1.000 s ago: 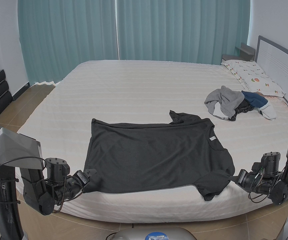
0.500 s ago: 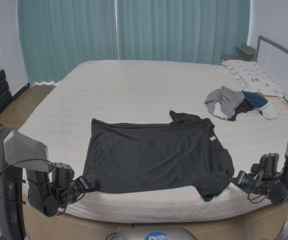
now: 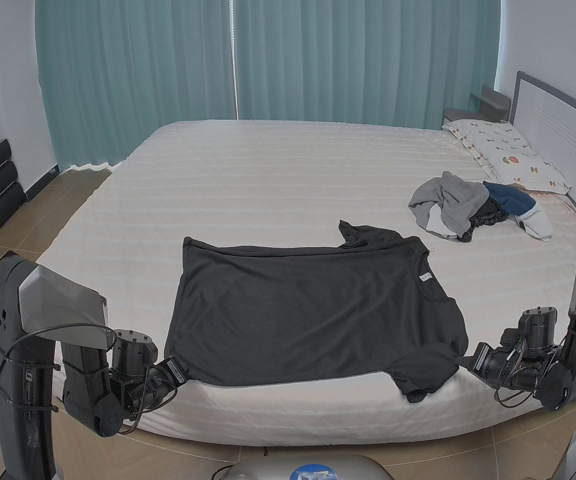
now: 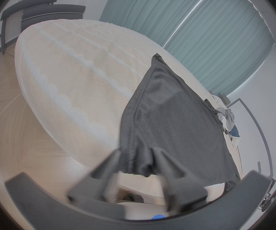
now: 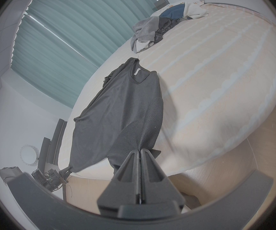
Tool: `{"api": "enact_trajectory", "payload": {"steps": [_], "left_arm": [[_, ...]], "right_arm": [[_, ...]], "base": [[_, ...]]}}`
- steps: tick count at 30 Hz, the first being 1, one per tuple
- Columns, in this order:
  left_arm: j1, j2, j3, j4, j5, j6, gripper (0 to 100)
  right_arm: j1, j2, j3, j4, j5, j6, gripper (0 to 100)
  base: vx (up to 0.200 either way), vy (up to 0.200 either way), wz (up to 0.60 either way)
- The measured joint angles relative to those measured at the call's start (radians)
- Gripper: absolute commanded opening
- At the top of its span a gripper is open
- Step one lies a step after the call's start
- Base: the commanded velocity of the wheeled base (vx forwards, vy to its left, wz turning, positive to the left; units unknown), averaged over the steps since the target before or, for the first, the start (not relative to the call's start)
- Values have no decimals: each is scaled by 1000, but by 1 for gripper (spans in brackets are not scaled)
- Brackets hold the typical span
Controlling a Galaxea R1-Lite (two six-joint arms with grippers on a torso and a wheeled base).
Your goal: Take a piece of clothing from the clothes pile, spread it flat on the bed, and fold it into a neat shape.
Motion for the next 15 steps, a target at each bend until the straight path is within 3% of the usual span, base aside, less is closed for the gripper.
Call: {"api": "enact_trajectory", "payload": {"steps": [9, 15], "left_arm": [[26, -38, 27, -8, 30, -34, 0], [37, -104, 49, -7, 29, -38, 0]], "right_arm": [[6, -7, 20, -1, 1, -2, 0], [13, -24, 64, -6, 1, -53, 0]], "base": [[0, 0, 0], [0, 0, 0]]}}
